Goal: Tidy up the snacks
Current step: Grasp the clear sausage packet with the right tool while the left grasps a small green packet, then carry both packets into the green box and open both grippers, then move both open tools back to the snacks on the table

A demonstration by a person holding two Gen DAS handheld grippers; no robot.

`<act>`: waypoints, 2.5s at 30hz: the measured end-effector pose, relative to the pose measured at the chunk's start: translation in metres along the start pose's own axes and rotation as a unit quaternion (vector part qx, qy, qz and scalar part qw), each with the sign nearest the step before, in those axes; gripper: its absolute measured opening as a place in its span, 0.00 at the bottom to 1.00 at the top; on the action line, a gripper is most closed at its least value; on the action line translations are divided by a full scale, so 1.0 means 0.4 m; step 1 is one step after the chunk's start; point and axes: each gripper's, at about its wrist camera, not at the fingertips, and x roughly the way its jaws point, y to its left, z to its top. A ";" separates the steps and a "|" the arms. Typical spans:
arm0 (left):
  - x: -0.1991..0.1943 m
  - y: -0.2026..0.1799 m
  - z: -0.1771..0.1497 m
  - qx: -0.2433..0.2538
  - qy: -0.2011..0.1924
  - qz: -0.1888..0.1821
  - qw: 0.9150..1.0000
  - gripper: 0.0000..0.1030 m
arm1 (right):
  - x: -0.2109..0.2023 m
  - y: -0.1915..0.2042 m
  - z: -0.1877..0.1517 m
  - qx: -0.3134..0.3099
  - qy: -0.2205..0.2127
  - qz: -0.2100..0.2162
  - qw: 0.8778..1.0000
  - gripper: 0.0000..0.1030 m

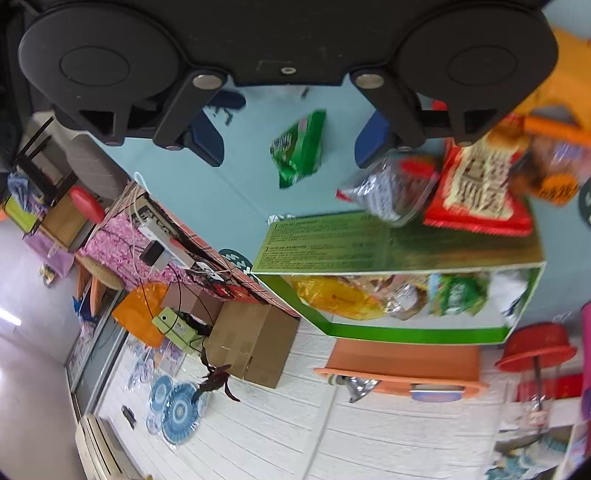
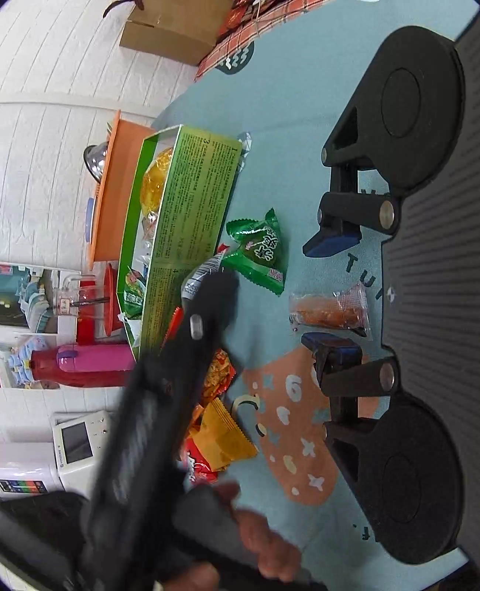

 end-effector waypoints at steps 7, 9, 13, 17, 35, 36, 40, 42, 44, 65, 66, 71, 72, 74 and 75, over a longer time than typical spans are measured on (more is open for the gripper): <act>0.121 -0.002 0.009 0.019 0.047 -0.002 0.999 0.93 | -0.001 -0.042 -0.023 0.011 0.012 -0.001 1.000 0.59; 0.142 0.000 0.004 0.020 0.059 0.001 0.998 0.93 | -0.001 -0.045 -0.024 0.012 0.006 -0.002 1.000 0.59; 0.152 0.008 -0.003 0.028 0.062 0.013 0.998 0.92 | 0.017 -0.035 -0.024 -0.007 0.005 -0.002 1.000 0.53; 0.101 0.016 0.000 0.015 0.050 0.003 0.999 0.91 | 0.006 -0.042 -0.027 -0.005 0.002 0.000 1.000 0.38; -0.041 0.114 0.258 -0.058 -0.109 0.031 0.992 0.92 | 0.054 -0.144 0.258 0.029 -0.139 -0.040 0.989 0.39; -0.026 0.126 0.264 -0.064 -0.106 0.030 0.992 0.92 | 0.075 -0.154 0.267 0.034 -0.139 -0.043 0.989 0.39; 0.020 0.160 0.270 -0.071 -0.090 0.037 0.993 0.93 | 0.134 -0.176 0.288 0.045 -0.137 -0.045 0.988 0.39; 0.044 0.172 0.272 -0.072 -0.087 0.041 0.993 0.97 | 0.160 -0.182 0.292 0.042 -0.140 -0.046 0.988 0.40; 0.064 0.184 0.267 -0.069 -0.086 0.054 0.992 1.00 | 0.190 -0.185 0.295 0.034 -0.136 -0.049 0.989 0.49; -0.270 0.100 0.178 -0.056 -0.121 0.088 0.987 1.00 | -0.108 -0.090 0.298 0.061 -0.156 -0.025 0.986 1.00; -0.289 0.101 0.169 -0.057 -0.123 0.092 0.986 1.00 | -0.122 -0.084 0.296 0.067 -0.156 -0.016 0.985 1.00; -0.325 0.144 0.132 -0.063 -0.120 0.126 0.983 1.00 | -0.159 -0.047 0.276 0.092 -0.153 0.044 0.983 1.00; -0.319 0.161 0.123 -0.068 -0.114 0.131 0.982 1.00 | -0.153 -0.033 0.270 0.092 -0.145 0.047 0.984 1.00; -0.297 0.194 0.105 -0.077 -0.098 0.139 0.982 1.00 | -0.136 -0.005 0.255 0.079 -0.132 0.053 0.987 1.00; -0.279 0.214 0.094 -0.075 -0.087 0.146 0.982 1.00 | -0.127 0.008 0.246 0.071 -0.127 0.053 0.988 1.00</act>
